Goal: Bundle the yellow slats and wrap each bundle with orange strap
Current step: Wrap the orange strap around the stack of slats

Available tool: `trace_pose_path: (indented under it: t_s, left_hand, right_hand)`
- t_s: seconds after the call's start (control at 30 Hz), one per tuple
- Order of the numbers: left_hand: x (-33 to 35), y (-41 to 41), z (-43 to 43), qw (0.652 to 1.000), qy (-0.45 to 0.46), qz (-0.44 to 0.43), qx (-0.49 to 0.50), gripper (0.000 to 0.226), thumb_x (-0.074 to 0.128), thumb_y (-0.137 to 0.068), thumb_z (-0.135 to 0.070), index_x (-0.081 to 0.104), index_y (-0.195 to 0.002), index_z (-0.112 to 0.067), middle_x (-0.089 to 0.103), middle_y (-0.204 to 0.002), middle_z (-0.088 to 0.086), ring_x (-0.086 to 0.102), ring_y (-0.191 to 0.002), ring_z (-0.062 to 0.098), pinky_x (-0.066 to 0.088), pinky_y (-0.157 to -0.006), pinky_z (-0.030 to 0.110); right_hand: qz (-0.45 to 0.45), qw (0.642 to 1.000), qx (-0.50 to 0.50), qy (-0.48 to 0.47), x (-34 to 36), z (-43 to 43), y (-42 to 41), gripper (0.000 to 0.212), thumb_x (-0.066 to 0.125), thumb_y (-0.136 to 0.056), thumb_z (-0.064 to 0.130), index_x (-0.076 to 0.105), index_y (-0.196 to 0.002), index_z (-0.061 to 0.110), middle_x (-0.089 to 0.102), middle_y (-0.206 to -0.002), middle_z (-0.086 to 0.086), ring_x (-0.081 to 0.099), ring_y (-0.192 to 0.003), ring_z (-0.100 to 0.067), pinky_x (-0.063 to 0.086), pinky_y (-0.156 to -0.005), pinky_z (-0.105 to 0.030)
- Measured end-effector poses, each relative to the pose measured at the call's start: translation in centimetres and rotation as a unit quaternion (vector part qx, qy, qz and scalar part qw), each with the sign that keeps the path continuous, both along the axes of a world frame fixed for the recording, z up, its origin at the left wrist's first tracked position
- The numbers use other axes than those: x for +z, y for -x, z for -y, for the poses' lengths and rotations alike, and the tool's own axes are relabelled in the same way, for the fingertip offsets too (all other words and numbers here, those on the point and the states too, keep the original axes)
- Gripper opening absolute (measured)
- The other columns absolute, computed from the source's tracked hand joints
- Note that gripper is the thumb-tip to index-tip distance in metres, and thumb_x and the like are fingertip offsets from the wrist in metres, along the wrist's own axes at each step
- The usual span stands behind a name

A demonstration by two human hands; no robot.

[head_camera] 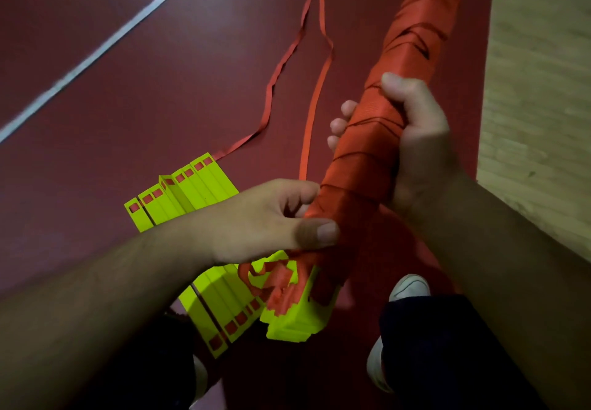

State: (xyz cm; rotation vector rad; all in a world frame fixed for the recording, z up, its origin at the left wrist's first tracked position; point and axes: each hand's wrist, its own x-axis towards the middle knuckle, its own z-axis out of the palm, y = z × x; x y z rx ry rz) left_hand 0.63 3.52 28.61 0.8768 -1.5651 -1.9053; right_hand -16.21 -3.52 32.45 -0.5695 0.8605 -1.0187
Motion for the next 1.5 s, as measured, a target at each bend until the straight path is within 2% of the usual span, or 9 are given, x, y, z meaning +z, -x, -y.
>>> trace_pose_path:
  t_s: [0.1, 0.2, 0.47, 0.67, 0.87, 1.13, 1.27, 1.4, 1.5]
  left_hand:
    - [0.4, 0.2, -0.2, 0.998, -0.033, -0.044, -0.018, 0.035, 0.071, -0.075, -0.056, 0.07, -0.091, -0.025, 0.069, -0.082, -0.012, 0.064, -0.074, 0.003, 0.05, -0.067, 0.016]
    - [0.7, 0.3, -0.1, 0.998, -0.058, -0.026, -0.015, 0.038, 0.08, -0.07, -0.055, 0.071, -0.09, -0.024, 0.071, -0.083, -0.009, 0.066, -0.076, 0.006, 0.052, -0.069, 0.019]
    - [-0.2, 1.2, -0.2, 0.897, 0.16, 0.39, 0.131, 0.076, 0.059, -0.047, -0.087, 0.059, -0.086, -0.022, 0.065, -0.079, -0.003, 0.062, -0.077, 0.017, 0.051, -0.072, 0.046]
    - [0.0, -0.4, 0.1, 0.972, 0.061, 0.221, 0.05, 0.062, 0.077, -0.055, -0.059, 0.062, -0.101, -0.022, 0.065, -0.086, -0.001, 0.056, -0.065, 0.009, 0.05, -0.057, 0.031]
    - [0.0, -1.6, 0.8, 0.987, 0.048, 0.151, -0.017, 0.059, 0.086, -0.068, -0.017, 0.063, -0.12, -0.002, 0.072, -0.091, 0.006, 0.063, -0.083, 0.013, 0.052, -0.071, 0.022]
    - [-0.4, -2.3, 1.3, 0.996, 0.025, 0.088, -0.021, 0.08, 0.082, -0.064, -0.059, 0.062, -0.122, -0.008, 0.057, -0.089, 0.037, 0.047, -0.076, 0.033, 0.041, -0.06, 0.06]
    - [-0.2, -1.4, 0.8, 0.994, 0.023, 0.088, -0.055, 0.082, 0.075, -0.068, -0.067, 0.05, -0.089, 0.008, 0.042, -0.067, 0.017, 0.039, -0.059, 0.018, 0.037, -0.045, 0.031]
    - [0.0, -0.6, 0.4, 0.994, 0.029, 0.106, -0.001, 0.063, 0.082, -0.069, -0.037, 0.053, -0.101, 0.009, 0.056, -0.086, 0.037, 0.054, -0.075, 0.029, 0.048, -0.066, 0.052]
    - [0.0, 0.0, 0.2, 0.942, 0.125, 0.295, 0.1, 0.067, 0.078, -0.05, -0.066, 0.06, -0.094, -0.019, 0.07, -0.088, 0.005, 0.068, -0.083, 0.025, 0.054, -0.075, 0.052]
  right_hand:
    - [0.048, 0.999, 0.003, -0.009, 0.2, -0.1, 0.1, 0.043, 0.045, -0.093, 0.039, 0.065, -0.086, 0.002, 0.067, -0.078, -0.009, 0.066, -0.071, -0.023, 0.057, -0.072, -0.034]
    - [0.019, 1.0, 0.006, -0.021, -0.3, 0.1, -0.2, 0.045, 0.047, -0.092, 0.046, 0.071, -0.074, 0.011, 0.066, -0.079, -0.01, 0.065, -0.072, -0.026, 0.053, -0.07, -0.034]
    - [-0.146, 0.988, -0.044, -0.021, -1.4, 0.0, -1.2, 0.04, 0.079, -0.069, 0.041, 0.061, -0.087, 0.01, 0.062, -0.079, -0.012, 0.064, -0.069, -0.026, 0.056, -0.064, -0.038]
    - [-0.119, 0.992, -0.035, -0.03, -1.6, 0.4, -0.5, 0.011, 0.068, -0.086, 0.013, 0.061, -0.08, 0.008, 0.058, -0.066, -0.005, 0.059, -0.057, -0.017, 0.054, -0.059, -0.032]
    - [-0.075, 0.997, -0.031, -0.013, -1.4, 0.5, -0.3, 0.016, 0.062, -0.088, 0.009, 0.061, -0.073, 0.013, 0.06, -0.07, -0.005, 0.06, -0.061, -0.02, 0.055, -0.063, -0.035]
    - [0.041, 0.999, -0.006, 0.007, -0.9, 0.5, 0.1, 0.006, 0.056, -0.084, 0.013, 0.056, -0.088, 0.016, 0.058, -0.076, -0.004, 0.061, -0.066, -0.019, 0.054, -0.069, -0.036]
    - [0.128, 0.991, 0.025, 0.013, -0.8, 0.0, 0.3, 0.019, 0.049, -0.081, 0.018, 0.051, -0.1, 0.014, 0.058, -0.081, -0.006, 0.061, -0.071, -0.02, 0.053, -0.073, -0.034]
    - [0.009, 1.0, -0.006, -0.003, -0.7, 0.1, -0.1, 0.024, 0.049, -0.092, 0.024, 0.064, -0.084, 0.007, 0.063, -0.079, -0.012, 0.063, -0.07, -0.023, 0.054, -0.068, -0.032]
    - [-0.088, 0.995, -0.04, -0.011, -1.3, 0.1, -1.0, 0.025, 0.068, -0.087, 0.032, 0.06, -0.102, 0.013, 0.06, -0.087, -0.018, 0.062, -0.068, -0.029, 0.054, -0.055, -0.033]
